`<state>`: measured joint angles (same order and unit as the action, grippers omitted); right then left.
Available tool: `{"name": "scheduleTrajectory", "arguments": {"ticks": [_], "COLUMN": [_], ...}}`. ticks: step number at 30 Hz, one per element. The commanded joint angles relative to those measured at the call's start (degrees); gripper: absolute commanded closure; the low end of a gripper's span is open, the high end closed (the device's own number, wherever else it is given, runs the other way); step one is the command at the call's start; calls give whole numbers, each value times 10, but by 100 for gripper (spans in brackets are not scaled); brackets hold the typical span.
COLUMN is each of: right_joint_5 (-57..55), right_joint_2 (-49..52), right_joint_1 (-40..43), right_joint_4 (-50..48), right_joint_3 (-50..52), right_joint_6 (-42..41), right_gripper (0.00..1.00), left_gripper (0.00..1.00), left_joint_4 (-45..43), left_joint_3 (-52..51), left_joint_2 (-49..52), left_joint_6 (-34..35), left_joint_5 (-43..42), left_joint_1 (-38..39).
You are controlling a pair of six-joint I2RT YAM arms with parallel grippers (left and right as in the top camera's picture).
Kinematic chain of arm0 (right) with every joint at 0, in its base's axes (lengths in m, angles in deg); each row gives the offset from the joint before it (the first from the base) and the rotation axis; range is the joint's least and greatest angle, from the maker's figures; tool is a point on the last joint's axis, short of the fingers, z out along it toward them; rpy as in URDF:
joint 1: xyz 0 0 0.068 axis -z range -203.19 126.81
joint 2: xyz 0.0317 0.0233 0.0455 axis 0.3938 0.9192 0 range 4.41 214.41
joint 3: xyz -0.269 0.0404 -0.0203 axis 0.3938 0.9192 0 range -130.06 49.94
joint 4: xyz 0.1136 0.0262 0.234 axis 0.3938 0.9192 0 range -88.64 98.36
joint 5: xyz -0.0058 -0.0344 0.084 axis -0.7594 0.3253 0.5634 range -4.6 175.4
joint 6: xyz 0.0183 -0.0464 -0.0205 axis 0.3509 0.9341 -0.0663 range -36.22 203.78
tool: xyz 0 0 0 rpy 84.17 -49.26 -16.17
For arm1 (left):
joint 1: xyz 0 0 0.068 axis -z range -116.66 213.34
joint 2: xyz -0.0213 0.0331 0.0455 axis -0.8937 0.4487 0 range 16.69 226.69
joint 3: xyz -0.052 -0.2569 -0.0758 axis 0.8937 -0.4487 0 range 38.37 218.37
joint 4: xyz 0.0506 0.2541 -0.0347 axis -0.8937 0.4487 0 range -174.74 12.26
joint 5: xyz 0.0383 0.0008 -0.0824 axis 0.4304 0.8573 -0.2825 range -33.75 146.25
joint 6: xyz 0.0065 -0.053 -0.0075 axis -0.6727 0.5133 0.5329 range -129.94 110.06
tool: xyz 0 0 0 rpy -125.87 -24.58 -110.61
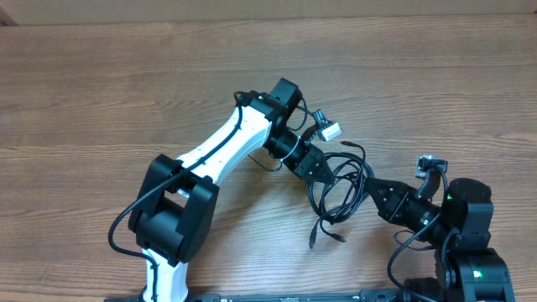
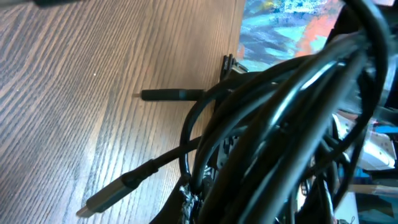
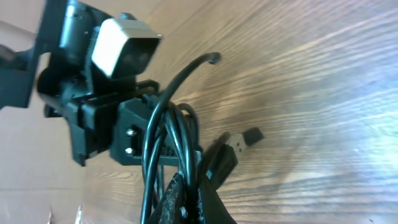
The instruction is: Untangle cables
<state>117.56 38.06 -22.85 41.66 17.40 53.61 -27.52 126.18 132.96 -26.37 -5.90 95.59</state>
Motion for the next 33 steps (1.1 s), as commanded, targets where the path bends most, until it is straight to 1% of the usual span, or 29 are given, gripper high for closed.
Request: {"name": "scheduleTrajectory", "arguments": {"ticks": [1, 19, 24, 26, 30, 31, 33], "right_joint_5": [-50, -134, -132, -115, -66, -51, -17], "right_joint_2": [-1, -1, -1, -1, -1, -1, -1], "right_joint_1": [2, 2, 2, 2, 2, 2, 2], "right_joint_4": [14, 54, 57, 57, 56, 54, 51], "right_joint_3": [-9, -9, -9, -9, -9, -9, -9], "right_joint_6": [2, 2, 2, 2, 7, 17, 37], "right_gripper": [96, 96, 96, 96, 96, 96, 84], "left_gripper": [96, 96, 96, 96, 96, 96, 96], "left_joint_4": [-1, 0, 0, -1, -3, -3, -4], "left_joint_3": [16, 16, 16, 16, 16, 16, 16], "left_joint_2": [1, 1, 1, 1, 1, 1, 1], "left_joint_6": [3, 3, 3, 1, 0, 0, 2], "left_joint_5": [-28, -36, -35, -32, 10, 23, 54], "left_joint_1": [-11, -11, -11, -11, -11, -11, -11]}}
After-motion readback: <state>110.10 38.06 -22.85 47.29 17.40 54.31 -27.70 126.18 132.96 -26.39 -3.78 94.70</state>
